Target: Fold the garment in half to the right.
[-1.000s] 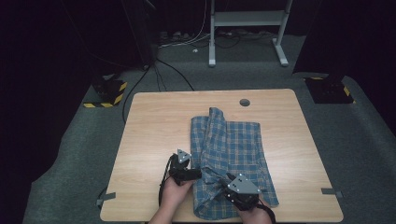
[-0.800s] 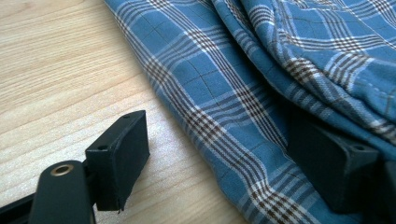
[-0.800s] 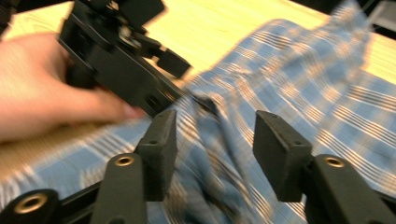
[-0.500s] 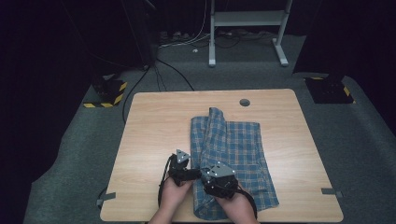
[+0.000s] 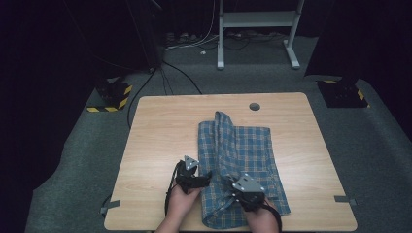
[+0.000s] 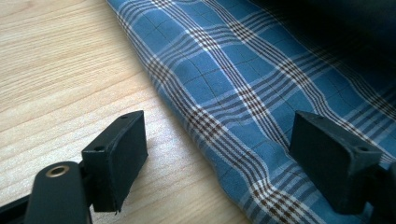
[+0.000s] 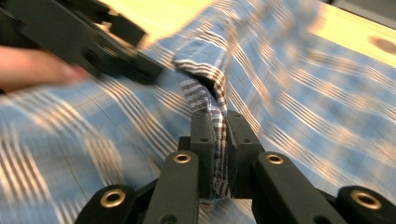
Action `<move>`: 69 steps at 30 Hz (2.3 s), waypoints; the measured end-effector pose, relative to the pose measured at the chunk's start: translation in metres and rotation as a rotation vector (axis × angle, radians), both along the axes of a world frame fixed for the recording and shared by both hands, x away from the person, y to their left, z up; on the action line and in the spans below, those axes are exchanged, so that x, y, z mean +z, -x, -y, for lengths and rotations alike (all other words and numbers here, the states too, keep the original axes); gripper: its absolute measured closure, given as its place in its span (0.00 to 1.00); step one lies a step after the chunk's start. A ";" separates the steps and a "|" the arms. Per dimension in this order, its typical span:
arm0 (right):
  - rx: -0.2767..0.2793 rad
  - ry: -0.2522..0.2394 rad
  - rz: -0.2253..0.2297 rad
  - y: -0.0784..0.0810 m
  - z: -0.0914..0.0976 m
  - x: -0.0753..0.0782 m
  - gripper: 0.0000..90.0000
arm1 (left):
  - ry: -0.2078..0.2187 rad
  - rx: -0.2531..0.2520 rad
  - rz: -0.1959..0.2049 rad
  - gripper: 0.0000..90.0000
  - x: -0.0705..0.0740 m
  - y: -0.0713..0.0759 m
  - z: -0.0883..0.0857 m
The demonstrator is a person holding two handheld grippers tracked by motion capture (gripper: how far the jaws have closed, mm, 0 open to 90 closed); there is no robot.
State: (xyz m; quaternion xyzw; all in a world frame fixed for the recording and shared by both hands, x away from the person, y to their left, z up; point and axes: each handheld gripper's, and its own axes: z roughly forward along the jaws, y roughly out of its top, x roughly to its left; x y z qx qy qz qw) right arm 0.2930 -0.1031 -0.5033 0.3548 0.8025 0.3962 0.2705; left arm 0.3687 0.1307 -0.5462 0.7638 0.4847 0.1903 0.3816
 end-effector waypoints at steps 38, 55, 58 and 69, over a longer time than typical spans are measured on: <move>-0.174 -0.040 -0.089 -0.039 0.074 -0.021 0.96 | 0.032 -0.009 0.010 0.09 0.000 0.003 -0.003; -0.195 -0.020 -0.120 -0.011 0.083 -0.039 0.85 | 0.011 -0.022 0.026 0.05 0.001 0.005 -0.001; -0.195 -0.038 -0.119 -0.010 0.085 -0.035 0.76 | 0.012 -0.021 0.030 0.05 0.001 0.005 -0.001; -0.149 -0.115 -0.083 -0.024 0.092 -0.027 0.30 | 0.082 -0.039 0.035 0.04 0.003 0.006 -0.009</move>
